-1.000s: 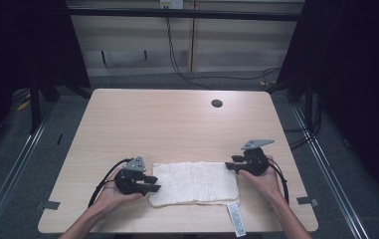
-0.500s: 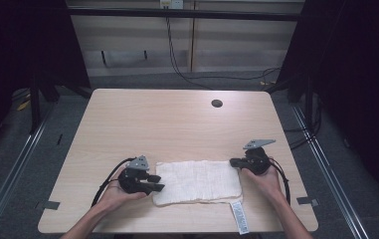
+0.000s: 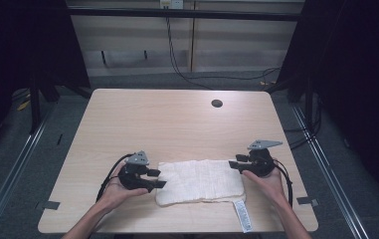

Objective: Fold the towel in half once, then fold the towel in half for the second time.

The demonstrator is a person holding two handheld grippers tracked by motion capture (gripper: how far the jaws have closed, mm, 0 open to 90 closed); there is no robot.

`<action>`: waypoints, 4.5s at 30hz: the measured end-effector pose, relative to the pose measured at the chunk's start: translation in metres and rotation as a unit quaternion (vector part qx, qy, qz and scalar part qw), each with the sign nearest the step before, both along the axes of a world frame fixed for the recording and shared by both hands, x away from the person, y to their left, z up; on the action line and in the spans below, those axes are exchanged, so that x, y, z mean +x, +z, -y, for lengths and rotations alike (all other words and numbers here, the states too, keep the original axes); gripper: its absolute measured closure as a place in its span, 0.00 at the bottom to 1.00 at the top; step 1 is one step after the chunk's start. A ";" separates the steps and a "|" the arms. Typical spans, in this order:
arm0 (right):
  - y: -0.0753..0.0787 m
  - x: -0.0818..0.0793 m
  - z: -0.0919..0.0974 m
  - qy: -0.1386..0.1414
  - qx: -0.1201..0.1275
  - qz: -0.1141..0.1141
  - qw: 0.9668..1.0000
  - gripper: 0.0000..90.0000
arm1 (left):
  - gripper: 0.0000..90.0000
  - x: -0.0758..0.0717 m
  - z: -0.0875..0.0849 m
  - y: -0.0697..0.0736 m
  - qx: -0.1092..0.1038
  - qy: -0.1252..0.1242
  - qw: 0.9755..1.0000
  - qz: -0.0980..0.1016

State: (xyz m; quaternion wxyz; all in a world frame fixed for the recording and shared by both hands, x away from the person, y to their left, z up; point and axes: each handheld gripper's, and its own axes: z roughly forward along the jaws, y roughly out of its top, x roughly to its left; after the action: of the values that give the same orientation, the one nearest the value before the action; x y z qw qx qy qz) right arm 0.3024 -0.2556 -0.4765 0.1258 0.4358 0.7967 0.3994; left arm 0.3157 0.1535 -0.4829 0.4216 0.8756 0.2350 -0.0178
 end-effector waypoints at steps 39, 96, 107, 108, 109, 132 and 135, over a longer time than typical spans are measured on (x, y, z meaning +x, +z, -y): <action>0.011 -0.038 -0.140 0.211 0.017 -0.022 0.977 0.68 | 0.53 0.051 0.003 0.022 -0.014 0.047 0.999 0.014; -0.018 -0.059 -0.205 0.292 -0.065 -0.008 0.954 0.58 | 0.49 0.061 -0.018 -0.004 0.019 0.080 0.997 -0.008; -0.021 -0.054 -0.204 0.261 -0.075 0.027 0.962 0.84 | 0.49 0.056 -0.011 -0.004 0.022 0.077 0.997 0.003; -0.021 -0.051 -0.203 0.257 -0.076 0.028 0.963 0.90 | 0.49 0.057 -0.011 -0.006 0.018 0.077 0.997 0.002; -0.022 -0.048 -0.202 0.255 -0.070 0.025 0.964 0.93 | 0.49 0.057 -0.010 -0.006 0.022 0.078 0.997 0.000; -0.023 -0.043 -0.198 0.238 -0.037 -0.015 0.971 0.95 | 0.63 0.051 0.010 -0.016 0.032 0.029 0.999 -0.027; -0.022 -0.043 -0.198 0.236 -0.034 -0.024 0.971 0.95 | 0.78 0.049 0.011 -0.016 0.036 0.020 0.999 -0.025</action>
State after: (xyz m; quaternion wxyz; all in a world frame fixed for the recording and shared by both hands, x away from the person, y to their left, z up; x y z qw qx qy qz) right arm 0.2593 -0.0572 -0.4985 0.0233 0.2407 0.8928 0.3800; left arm 0.3646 0.1429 -0.4989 0.3837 0.8849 0.2632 -0.0226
